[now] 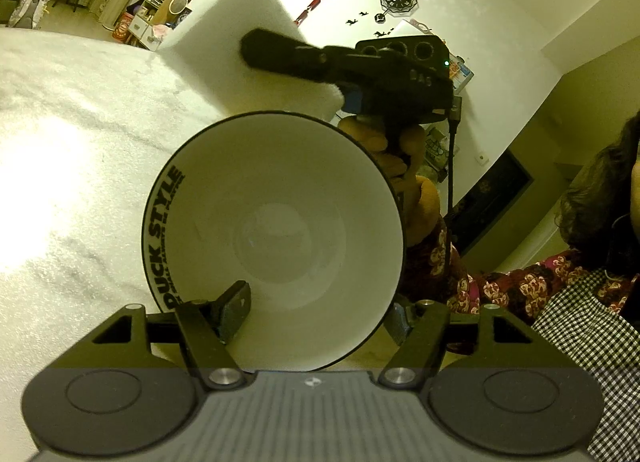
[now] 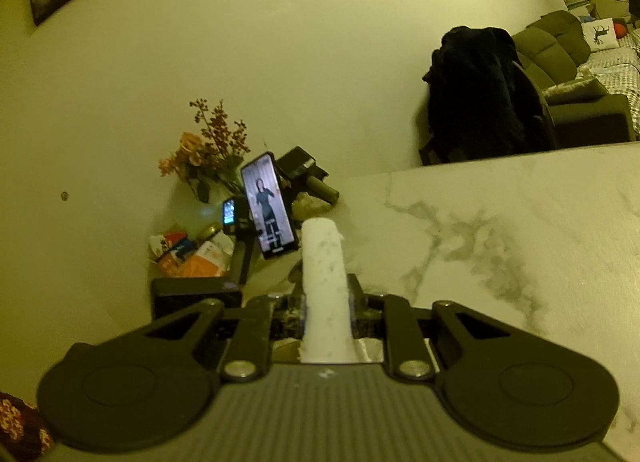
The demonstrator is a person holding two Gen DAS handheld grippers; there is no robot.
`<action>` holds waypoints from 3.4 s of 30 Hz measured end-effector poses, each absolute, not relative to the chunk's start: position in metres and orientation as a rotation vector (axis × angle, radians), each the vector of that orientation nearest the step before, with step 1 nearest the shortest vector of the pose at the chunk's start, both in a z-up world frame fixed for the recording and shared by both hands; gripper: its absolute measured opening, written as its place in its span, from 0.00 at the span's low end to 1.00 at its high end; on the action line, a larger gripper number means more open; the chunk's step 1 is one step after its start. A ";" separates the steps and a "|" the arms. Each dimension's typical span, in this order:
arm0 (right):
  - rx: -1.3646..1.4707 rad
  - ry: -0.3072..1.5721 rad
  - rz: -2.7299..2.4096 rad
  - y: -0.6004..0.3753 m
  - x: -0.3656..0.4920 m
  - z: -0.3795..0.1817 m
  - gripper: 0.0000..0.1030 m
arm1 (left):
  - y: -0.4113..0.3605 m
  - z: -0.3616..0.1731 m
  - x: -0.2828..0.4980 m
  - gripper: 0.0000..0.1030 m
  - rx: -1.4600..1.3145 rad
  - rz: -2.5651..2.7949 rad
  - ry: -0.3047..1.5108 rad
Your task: Clean bowl
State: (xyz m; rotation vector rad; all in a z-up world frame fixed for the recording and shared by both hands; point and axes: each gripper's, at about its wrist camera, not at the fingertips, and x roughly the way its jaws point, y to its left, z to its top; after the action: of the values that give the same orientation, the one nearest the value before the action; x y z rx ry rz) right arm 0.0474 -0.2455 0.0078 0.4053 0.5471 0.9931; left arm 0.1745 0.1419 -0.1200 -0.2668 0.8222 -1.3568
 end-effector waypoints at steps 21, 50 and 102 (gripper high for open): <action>0.470 0.655 0.976 -0.239 0.063 -0.010 0.18 | 0.140 -0.121 0.173 0.68 -0.268 -1.358 0.822; 0.515 0.691 0.999 -0.237 0.065 -0.011 0.18 | 0.142 -0.125 0.173 0.72 -0.272 -1.369 0.824; 0.456 0.779 0.869 -0.239 0.075 -0.028 0.21 | 0.129 -0.115 0.156 0.71 -0.209 -1.168 0.699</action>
State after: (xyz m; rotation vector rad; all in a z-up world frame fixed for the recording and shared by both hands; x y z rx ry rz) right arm 0.0748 -0.2389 -0.0283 0.4564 0.7787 0.8685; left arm 0.1560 0.1293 -0.1145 -0.2094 0.6986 -1.1680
